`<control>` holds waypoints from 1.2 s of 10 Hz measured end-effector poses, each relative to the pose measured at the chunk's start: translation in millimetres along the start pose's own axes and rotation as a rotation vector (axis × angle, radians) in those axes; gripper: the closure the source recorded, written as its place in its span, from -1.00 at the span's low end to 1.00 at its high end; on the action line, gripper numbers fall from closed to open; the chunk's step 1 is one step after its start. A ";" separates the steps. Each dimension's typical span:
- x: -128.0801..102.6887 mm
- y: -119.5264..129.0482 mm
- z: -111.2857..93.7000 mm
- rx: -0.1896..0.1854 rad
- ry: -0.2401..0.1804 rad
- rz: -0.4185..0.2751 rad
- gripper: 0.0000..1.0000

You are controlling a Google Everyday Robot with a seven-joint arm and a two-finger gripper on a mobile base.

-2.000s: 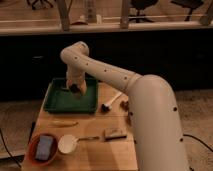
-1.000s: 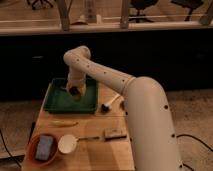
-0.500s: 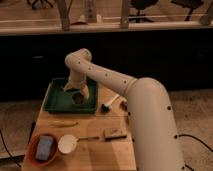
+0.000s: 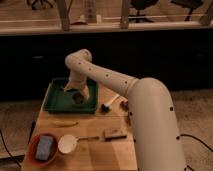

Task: Stack cups into tray

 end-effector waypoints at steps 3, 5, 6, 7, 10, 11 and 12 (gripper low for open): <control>1.5 -1.6 -2.4 0.010 0.008 0.001 -0.60; 2.0 -3.0 -4.4 0.026 0.020 -0.005 -0.60; 2.0 -3.7 -5.2 0.030 0.025 -0.009 -0.60; 2.2 -4.4 -6.1 0.035 0.030 -0.011 -0.60; 3.9 -5.8 -10.8 0.048 0.050 -0.005 -0.60; 4.7 -6.1 -13.1 0.052 0.059 0.000 -0.60; 5.3 -5.9 -13.9 0.055 0.064 0.003 -0.60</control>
